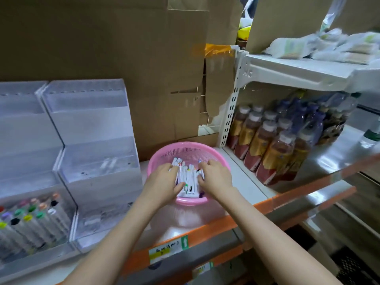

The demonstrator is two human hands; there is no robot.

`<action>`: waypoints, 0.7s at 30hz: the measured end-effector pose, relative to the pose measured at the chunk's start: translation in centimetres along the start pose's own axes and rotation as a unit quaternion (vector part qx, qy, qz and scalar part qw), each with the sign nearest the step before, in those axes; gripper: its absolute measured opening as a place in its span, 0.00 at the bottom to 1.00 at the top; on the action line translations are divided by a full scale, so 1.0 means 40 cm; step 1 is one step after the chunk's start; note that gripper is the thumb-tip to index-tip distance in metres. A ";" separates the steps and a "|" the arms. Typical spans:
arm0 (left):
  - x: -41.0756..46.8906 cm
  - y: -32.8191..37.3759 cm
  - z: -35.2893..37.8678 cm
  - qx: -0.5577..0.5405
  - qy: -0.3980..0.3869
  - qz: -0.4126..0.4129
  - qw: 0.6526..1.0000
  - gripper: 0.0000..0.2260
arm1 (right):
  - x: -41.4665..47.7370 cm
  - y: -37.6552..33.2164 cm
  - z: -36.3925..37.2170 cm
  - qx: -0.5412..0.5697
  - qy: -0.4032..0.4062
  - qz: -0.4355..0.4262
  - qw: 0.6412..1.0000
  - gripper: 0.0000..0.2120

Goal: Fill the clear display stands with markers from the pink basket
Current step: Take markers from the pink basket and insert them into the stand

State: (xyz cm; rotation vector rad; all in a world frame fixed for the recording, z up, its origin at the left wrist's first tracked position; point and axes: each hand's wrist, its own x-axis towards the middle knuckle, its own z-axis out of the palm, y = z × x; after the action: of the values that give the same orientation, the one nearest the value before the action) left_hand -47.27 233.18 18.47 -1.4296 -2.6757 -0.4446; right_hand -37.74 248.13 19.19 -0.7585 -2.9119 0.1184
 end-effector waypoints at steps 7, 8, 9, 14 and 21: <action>0.066 0.002 0.036 -0.045 -0.049 -0.127 0.990 0.10 | 0.049 0.022 0.023 -0.015 -0.053 0.008 0.998 0.18; 0.070 0.004 0.040 -0.049 -0.046 -0.141 0.988 0.09 | 0.053 0.025 0.023 -0.002 -0.054 0.001 0.999 0.17; 0.076 0.007 0.043 -0.036 -0.044 -0.141 0.988 0.09 | 0.057 0.027 0.023 0.010 -0.054 -0.004 0.998 0.14; 0.097 0.024 0.050 -0.002 -0.042 -0.166 0.985 0.12 | 0.086 0.027 0.038 0.087 -0.065 -0.020 0.994 0.07; 0.103 0.021 0.053 -0.025 -0.052 -0.147 0.987 0.13 | 0.111 0.019 0.044 0.184 -0.074 -0.030 0.980 0.10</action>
State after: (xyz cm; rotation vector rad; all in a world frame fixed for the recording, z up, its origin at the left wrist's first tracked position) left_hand -48.76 237.51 17.43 -1.0970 -2.9937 -0.4706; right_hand -41.49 250.90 17.83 -0.6196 -2.9132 0.7127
